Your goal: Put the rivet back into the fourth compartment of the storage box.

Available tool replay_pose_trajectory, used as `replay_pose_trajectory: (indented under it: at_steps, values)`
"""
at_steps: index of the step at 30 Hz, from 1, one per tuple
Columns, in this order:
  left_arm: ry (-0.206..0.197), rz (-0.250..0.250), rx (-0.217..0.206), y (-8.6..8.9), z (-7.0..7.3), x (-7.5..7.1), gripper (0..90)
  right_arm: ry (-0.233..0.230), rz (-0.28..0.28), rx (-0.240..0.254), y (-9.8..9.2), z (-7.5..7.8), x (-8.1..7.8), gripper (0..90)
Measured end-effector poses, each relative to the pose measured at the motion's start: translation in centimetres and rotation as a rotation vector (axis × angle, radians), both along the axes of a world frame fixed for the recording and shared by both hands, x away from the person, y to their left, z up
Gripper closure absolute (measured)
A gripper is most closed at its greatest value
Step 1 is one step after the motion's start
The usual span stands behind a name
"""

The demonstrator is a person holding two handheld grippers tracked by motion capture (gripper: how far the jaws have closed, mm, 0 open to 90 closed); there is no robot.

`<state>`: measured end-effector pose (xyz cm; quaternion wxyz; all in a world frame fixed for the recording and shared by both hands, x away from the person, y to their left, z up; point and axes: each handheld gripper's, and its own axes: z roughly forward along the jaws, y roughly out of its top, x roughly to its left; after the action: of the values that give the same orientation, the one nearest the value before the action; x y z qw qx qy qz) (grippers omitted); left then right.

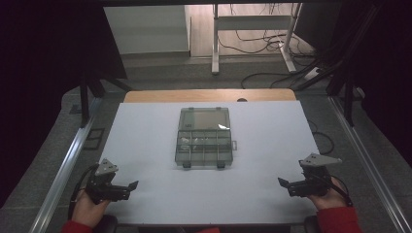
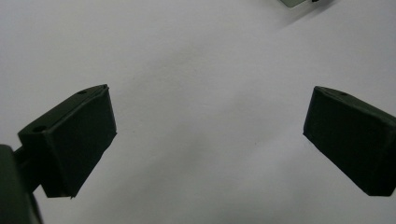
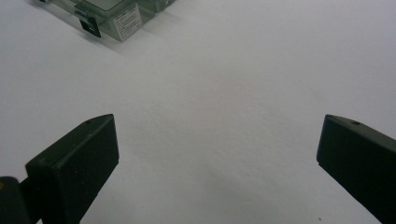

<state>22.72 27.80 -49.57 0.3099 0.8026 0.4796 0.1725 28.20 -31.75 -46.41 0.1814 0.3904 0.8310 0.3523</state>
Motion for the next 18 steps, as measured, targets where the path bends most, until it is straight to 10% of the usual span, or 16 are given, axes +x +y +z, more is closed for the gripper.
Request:
replay_pose_trajectory:
  at_steps: [18]
  values:
    - [-0.002, -0.007, 0.004, 0.0, 0.0, 0.0, 2.8, -0.011, -0.042, -0.018, -1.6, -0.1, -0.7, 0.0]
